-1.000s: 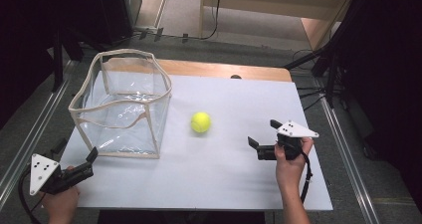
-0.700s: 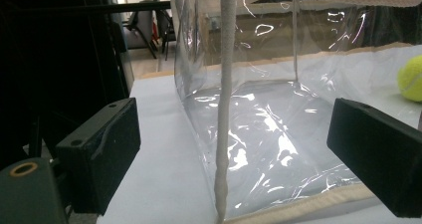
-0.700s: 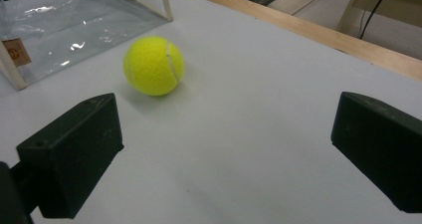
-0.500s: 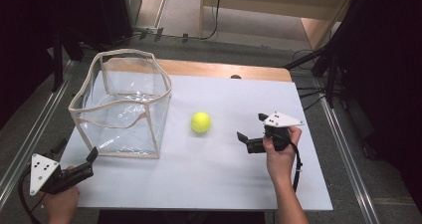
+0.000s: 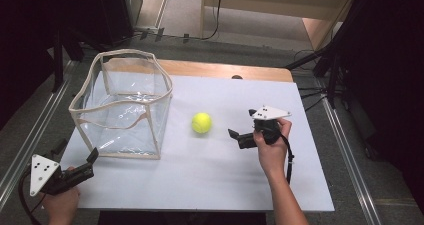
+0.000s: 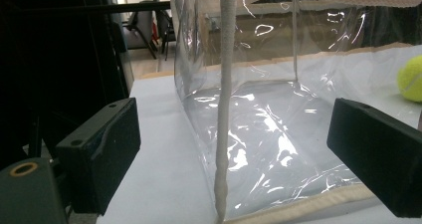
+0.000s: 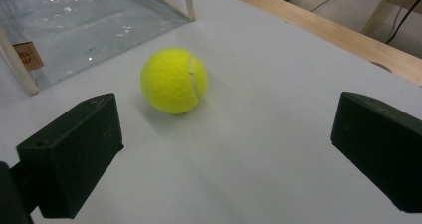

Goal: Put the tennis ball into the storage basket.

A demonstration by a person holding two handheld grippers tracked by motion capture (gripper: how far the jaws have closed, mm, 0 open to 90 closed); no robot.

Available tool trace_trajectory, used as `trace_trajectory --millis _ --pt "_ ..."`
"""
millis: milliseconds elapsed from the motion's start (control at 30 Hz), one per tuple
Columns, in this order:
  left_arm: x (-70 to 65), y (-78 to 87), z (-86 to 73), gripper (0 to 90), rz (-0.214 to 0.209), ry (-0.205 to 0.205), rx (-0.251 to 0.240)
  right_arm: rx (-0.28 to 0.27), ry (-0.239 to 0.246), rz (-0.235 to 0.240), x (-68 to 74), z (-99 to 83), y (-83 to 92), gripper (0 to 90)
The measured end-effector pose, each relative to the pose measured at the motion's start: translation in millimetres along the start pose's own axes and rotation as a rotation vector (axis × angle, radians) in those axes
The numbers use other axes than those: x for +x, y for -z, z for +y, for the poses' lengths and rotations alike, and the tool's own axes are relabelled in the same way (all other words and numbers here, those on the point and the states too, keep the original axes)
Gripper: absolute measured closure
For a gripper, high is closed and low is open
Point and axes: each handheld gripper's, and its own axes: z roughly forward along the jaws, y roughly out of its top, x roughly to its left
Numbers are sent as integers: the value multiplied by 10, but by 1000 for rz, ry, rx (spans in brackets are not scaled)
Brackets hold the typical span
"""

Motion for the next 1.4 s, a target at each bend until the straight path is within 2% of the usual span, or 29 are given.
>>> trace_trajectory --millis 467,1033,1400 --pt "-1 -1 0 69 0 1 0 39 18 28 20 157 -168 0" --pt "6 0 1 69 -1 -1 -1 116 49 70 77 336 -465 0" --pt "6 -2 1 69 -1 0 -1 155 52 72 73 378 -606 0"
